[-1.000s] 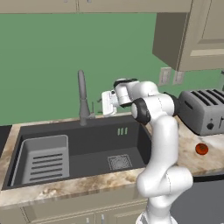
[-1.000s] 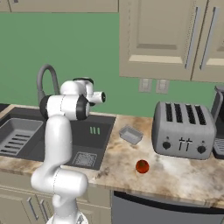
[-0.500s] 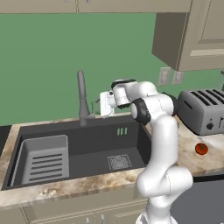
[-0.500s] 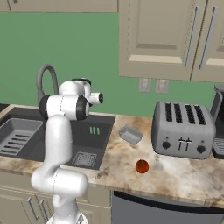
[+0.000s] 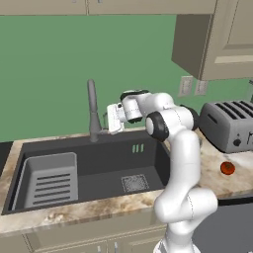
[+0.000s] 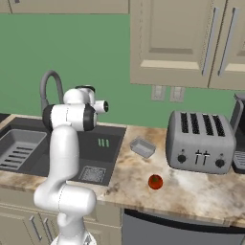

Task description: Turn on the sink faucet. Then move the tomato from the counter to the sink. Turn off the sink. Move the vegetable from the sink to the pot next to the stove. Finally move the pot to the rear left burner.

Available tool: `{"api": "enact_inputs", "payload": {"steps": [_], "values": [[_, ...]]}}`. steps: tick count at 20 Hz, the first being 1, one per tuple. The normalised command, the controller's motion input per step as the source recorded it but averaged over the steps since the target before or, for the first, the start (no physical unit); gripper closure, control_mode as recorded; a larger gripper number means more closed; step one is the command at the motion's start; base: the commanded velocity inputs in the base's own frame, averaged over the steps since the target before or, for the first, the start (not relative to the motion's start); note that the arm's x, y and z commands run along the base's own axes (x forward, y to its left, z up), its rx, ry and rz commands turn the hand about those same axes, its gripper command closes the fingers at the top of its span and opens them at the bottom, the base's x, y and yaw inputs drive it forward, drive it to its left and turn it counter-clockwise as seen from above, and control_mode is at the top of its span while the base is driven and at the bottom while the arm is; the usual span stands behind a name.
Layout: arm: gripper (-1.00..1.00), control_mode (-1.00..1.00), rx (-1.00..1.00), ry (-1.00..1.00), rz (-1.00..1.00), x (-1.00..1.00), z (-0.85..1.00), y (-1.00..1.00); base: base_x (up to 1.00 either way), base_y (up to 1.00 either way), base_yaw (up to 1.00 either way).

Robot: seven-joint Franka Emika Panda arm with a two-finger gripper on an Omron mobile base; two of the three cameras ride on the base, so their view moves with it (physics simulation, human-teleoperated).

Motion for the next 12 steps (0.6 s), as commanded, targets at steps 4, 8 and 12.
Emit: {"api": "enact_inputs", "payload": {"steps": [4,8,12], "values": [[-1.00,-1.00,0.00,0.02,0.04,0.09,0.00,0.29,0.00,0.00,0.00],[-1.00,-1.00,0.00,0.02,0.02,0.05,0.00,0.38,0.00,0.00,0.00],[-1.00,-1.00,0.00,0.06,0.00,0.13,-0.03,0.45,0.00,0.00,0.00]]}}
